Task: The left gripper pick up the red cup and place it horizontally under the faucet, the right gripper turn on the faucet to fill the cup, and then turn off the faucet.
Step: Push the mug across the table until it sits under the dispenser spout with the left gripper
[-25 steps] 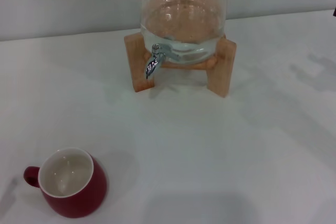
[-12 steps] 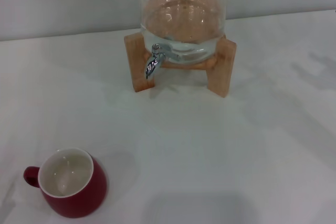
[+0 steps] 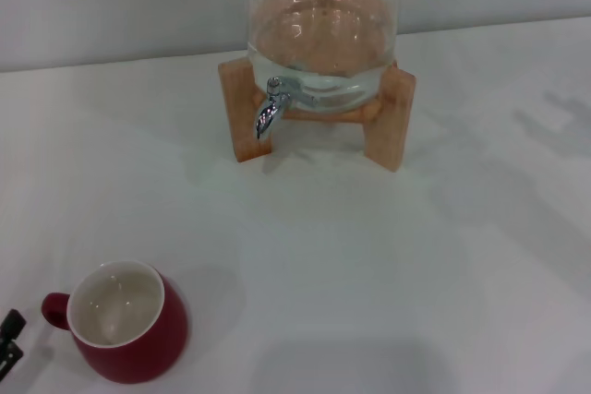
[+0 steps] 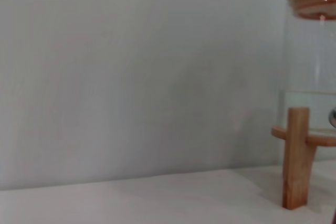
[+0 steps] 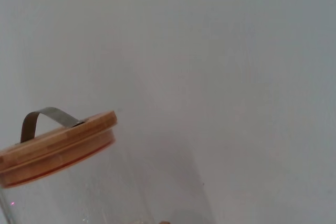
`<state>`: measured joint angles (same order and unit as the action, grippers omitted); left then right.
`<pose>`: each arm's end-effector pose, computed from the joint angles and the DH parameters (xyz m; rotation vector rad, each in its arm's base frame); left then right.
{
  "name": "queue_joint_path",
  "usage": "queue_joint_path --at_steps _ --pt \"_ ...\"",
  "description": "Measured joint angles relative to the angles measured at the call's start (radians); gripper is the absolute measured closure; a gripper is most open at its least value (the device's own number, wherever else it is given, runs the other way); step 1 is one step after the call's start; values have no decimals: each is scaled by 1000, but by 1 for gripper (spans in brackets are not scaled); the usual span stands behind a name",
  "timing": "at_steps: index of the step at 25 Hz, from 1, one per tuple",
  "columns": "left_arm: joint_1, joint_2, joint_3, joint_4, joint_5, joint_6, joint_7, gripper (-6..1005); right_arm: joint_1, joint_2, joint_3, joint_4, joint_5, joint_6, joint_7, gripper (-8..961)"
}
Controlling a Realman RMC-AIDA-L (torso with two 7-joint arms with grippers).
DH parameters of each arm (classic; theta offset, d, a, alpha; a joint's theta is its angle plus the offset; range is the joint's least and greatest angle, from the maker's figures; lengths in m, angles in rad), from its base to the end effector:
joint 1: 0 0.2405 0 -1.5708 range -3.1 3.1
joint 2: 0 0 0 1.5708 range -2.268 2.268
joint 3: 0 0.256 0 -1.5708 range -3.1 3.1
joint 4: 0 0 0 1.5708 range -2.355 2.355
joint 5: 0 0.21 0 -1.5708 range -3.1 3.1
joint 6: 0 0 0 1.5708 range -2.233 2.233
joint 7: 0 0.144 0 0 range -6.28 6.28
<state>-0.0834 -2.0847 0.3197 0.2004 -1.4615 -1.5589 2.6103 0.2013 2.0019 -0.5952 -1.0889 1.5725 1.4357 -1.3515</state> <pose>-0.3833 0.1768 -0.0059 -1.9401 -0.6044 -0.7433 0.3121 0.3007 0.1695 -1.9905 0.8376 0.9189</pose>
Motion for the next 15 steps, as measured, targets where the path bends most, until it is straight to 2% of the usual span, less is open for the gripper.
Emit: queue_joint_path --at_steps 5,15 --pt "-6 1 1 -25 15 11 99 155 0 0 0 1 9 -4 0 232" --pt "-18 1 1 -36 24 43 112 156 9 0 0 2 14 -13 -1 233"
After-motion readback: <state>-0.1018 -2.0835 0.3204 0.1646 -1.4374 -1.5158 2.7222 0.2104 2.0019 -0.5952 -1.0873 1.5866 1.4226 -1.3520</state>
